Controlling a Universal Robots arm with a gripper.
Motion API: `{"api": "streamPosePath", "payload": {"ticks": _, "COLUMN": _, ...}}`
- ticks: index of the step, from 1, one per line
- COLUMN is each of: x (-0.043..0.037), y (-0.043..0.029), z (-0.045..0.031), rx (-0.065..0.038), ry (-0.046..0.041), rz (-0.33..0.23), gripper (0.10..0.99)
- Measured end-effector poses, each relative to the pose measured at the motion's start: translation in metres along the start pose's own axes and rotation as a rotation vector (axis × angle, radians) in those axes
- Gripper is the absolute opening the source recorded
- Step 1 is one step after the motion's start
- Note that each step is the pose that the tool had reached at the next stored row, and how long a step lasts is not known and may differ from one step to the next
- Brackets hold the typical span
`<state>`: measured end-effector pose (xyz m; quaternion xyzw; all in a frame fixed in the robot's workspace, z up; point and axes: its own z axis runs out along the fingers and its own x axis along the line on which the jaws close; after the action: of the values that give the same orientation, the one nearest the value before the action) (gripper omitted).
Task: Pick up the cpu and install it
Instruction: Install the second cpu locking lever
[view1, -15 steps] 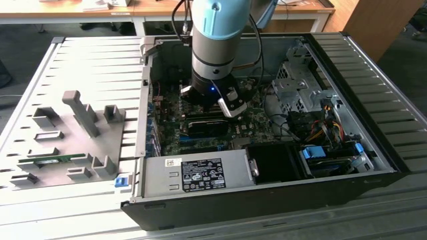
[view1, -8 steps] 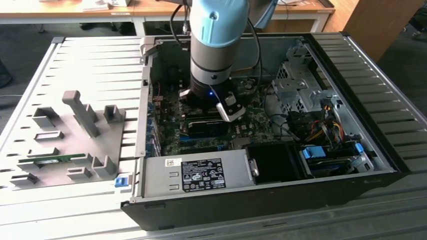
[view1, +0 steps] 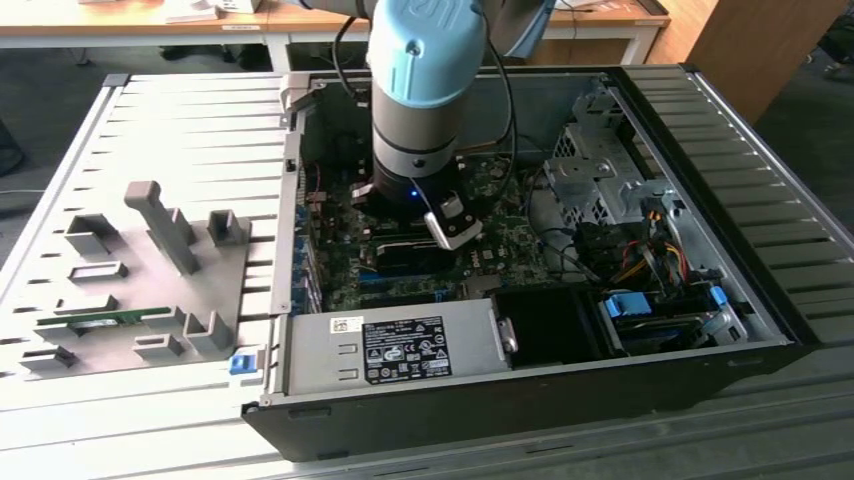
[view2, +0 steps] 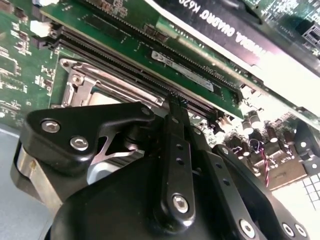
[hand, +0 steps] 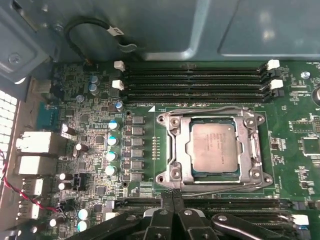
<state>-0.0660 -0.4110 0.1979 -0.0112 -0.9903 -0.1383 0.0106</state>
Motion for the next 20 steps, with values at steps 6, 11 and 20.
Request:
{"api": "streamPosePath", "payload": {"ticks": 6, "x": 0.0007, "y": -0.0013, "z": 0.004, "rx": -0.02, "ry": 0.0002, "rz": 0.0, "gripper": 0.106}}
{"api": "streamPosePath", "payload": {"ticks": 11, "x": 0.0022, "y": -0.002, "z": 0.0062, "rx": -0.045, "ry": -0.0017, "rz": -0.002, "gripper": 0.106}}
{"api": "streamPosePath", "payload": {"ticks": 20, "x": 0.0057, "y": -0.0031, "z": 0.0095, "rx": -0.068, "ry": -0.0035, "rz": -0.003, "gripper": 0.106}}
